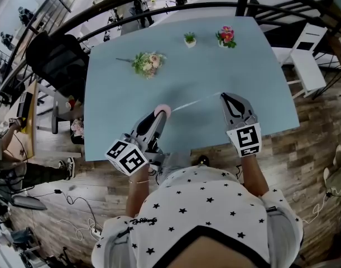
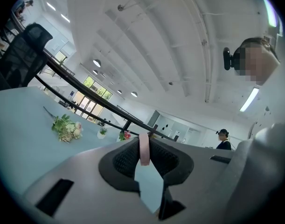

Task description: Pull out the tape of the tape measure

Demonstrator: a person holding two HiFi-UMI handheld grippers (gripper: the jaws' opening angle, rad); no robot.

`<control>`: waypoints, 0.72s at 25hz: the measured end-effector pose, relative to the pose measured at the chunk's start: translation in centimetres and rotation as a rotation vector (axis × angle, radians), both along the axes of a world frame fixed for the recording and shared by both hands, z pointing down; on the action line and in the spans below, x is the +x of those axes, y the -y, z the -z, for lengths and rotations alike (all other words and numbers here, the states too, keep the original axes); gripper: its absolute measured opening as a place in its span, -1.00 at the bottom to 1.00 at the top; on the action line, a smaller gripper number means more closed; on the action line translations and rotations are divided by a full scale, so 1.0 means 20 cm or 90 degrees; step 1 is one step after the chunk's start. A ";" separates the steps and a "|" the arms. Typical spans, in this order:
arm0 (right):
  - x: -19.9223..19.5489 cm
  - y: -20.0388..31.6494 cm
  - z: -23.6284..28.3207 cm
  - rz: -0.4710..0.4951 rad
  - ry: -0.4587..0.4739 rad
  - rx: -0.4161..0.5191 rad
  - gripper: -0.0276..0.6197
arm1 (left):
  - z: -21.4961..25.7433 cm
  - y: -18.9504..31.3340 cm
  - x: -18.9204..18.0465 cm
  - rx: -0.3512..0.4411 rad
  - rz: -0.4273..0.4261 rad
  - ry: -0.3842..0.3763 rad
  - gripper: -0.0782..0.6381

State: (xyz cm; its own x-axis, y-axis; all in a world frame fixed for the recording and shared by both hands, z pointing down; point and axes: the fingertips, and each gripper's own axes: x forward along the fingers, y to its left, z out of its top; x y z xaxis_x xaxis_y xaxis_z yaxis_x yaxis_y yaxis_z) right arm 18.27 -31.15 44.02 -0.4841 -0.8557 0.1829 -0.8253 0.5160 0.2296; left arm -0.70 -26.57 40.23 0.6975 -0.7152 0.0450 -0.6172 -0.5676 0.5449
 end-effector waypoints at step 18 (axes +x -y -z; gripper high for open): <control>0.34 0.06 0.04 -0.119 -0.012 0.017 -0.91 | -0.02 0.00 -0.14 0.009 0.049 0.014 -0.54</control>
State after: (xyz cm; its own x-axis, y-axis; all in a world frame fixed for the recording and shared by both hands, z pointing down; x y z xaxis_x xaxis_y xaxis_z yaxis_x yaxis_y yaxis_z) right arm 25.11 -32.35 43.30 -0.3134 -0.9351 0.1656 -0.9016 0.3477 0.2573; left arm -3.44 -26.50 40.59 0.6389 -0.7677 0.0501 -0.6716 -0.5248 0.5230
